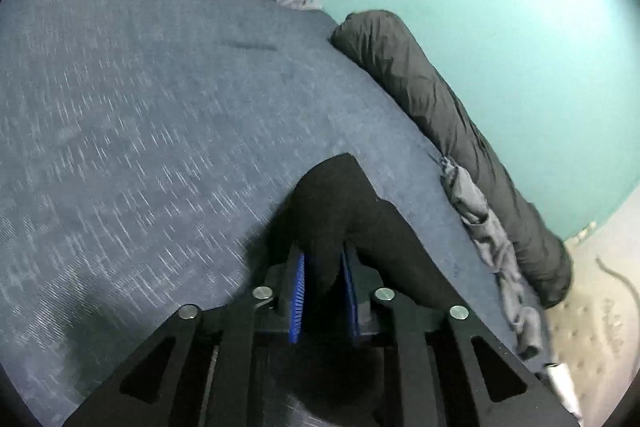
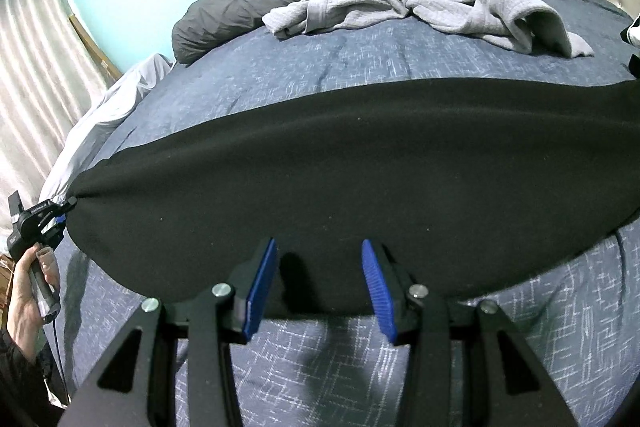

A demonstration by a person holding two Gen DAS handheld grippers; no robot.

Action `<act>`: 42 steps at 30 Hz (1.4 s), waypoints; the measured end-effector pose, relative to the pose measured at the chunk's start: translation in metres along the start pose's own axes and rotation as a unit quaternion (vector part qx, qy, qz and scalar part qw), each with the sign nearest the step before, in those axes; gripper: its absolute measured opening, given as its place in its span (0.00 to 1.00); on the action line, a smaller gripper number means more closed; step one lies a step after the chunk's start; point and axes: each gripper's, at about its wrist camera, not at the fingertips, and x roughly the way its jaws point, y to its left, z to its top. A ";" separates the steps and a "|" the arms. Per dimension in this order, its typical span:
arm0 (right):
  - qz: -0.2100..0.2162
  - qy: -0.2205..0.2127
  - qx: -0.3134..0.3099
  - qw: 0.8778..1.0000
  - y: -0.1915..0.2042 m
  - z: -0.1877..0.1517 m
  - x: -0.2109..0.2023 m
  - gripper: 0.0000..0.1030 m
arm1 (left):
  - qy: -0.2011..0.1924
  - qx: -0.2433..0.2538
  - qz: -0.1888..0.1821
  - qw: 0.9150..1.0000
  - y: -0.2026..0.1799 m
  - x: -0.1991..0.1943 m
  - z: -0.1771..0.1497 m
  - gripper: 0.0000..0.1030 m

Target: Fold clothes

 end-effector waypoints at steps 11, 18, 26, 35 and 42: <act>0.003 0.009 -0.005 1.000 0.005 -0.003 0.005 0.44 | 0.041 0.000 0.021 0.999 0.006 0.007 -0.010 0.52; 0.008 0.014 -0.005 1.000 0.006 -0.004 0.007 0.44 | 0.006 0.034 0.025 0.999 -0.006 0.006 -0.005 0.14; 0.037 0.016 -0.009 0.999 0.012 -0.003 0.002 0.44 | 0.006 0.002 0.032 0.999 0.004 0.007 -0.003 0.21; 0.112 0.039 -0.040 0.992 0.057 -0.012 -0.005 0.44 | 0.006 0.045 0.049 0.998 -0.009 -0.029 -0.013 0.40; 0.110 0.107 -0.100 0.983 0.112 -0.038 0.023 0.44 | 0.038 0.088 0.041 0.995 -0.019 -0.039 -0.040 0.40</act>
